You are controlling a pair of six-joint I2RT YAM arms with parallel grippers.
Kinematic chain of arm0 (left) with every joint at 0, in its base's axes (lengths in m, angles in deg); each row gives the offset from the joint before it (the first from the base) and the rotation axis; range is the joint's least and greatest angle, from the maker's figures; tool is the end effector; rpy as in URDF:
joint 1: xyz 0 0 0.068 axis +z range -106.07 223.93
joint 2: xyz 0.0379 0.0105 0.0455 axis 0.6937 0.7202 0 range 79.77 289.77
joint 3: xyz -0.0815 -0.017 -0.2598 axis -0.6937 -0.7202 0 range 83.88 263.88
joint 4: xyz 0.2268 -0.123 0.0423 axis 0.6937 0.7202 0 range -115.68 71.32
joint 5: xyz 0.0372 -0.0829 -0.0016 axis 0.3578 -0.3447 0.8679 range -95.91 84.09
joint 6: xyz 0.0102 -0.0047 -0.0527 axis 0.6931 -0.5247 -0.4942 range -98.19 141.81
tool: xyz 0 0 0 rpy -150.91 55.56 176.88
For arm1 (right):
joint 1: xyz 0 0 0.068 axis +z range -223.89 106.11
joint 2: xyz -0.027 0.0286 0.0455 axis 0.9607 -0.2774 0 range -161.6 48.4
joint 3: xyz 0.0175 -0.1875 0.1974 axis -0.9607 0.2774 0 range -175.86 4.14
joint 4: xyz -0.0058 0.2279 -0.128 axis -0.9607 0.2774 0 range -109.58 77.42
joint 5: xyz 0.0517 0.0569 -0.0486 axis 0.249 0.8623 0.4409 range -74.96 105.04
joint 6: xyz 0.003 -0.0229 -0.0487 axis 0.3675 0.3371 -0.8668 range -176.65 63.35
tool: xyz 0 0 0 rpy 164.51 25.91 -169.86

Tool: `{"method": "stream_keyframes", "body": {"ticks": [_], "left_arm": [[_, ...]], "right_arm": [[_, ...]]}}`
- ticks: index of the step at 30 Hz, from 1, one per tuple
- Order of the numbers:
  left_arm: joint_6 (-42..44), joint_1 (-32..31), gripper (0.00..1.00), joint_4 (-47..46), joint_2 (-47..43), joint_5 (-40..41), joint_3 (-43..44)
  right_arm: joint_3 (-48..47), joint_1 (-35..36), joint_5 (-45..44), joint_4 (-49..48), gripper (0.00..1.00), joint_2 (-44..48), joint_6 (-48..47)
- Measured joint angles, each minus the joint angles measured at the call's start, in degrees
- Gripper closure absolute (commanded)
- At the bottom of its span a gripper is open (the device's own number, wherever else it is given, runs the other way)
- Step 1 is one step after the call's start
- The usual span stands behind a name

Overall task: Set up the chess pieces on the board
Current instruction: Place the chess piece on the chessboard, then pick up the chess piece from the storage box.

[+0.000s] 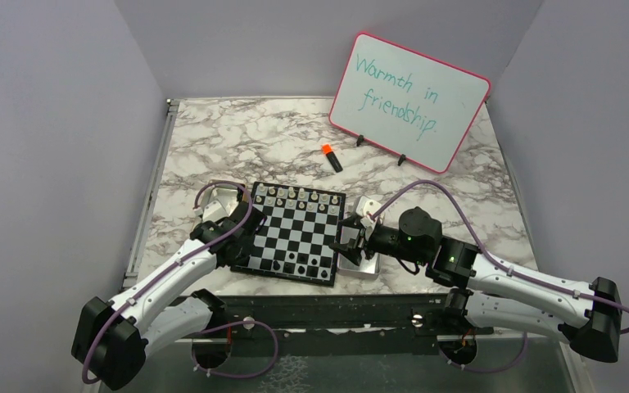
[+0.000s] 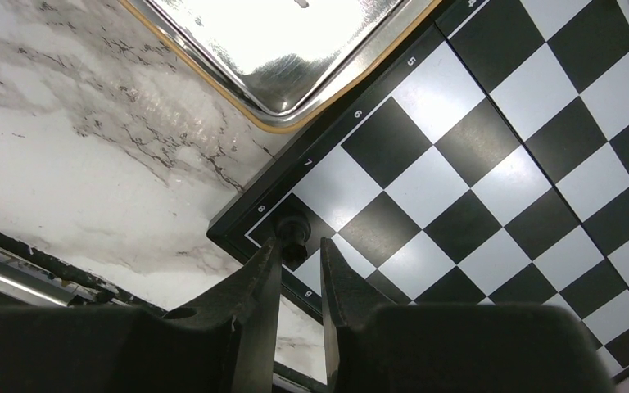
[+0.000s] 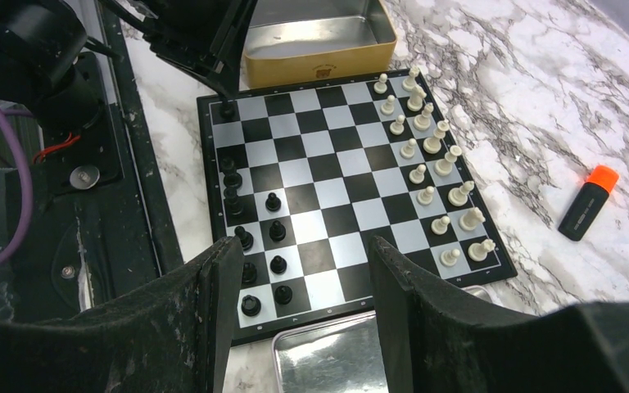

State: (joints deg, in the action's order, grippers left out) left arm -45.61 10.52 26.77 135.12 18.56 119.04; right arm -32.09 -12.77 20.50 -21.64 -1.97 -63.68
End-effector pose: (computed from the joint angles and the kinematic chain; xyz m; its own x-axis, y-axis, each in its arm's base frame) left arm 0.1353 -0.0716 0.2010 -0.6734 -0.5627 -0.4796 -0.5829 0.8031 -0.1237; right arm 0.0989 0.1863 0.2923 0.0118 -0.2307 -0.9730 -0.9221 0.3740 -0.0999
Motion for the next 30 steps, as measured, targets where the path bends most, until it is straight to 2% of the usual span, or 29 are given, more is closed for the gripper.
{"method": "stream_keyframes", "body": {"ticks": [16, 22, 23, 25, 30], "left_arm": [[-1.51, 0.0, 0.75, 1.18, -2.75, 0.09, 0.22], [-0.85, 0.0, 0.74, 3.48, -3.78, 4.02, 5.79], [0.02, 0.0, 0.72, 3.26, -3.76, 5.2, 7.15], [3.19, 0.0, 0.59, 1.97, -3.63, 7.52, 9.75], [12.92, 0.83, 0.52, -2.78, 0.07, 13.07, 15.74]], "right_arm": [[0.0, 0.0, -0.02, -0.02, 0.37, 0.0, 0.0], [-0.02, 0.0, -0.04, 0.0, 0.38, 0.0, 1.05], [-0.02, 0.0, -0.04, 0.0, 0.38, 0.0, 1.33], [-0.02, 0.0, -0.04, 0.0, 0.38, 0.0, 2.19], [-0.11, 0.0, -0.04, 0.0, 0.38, -0.11, 4.42]]}}
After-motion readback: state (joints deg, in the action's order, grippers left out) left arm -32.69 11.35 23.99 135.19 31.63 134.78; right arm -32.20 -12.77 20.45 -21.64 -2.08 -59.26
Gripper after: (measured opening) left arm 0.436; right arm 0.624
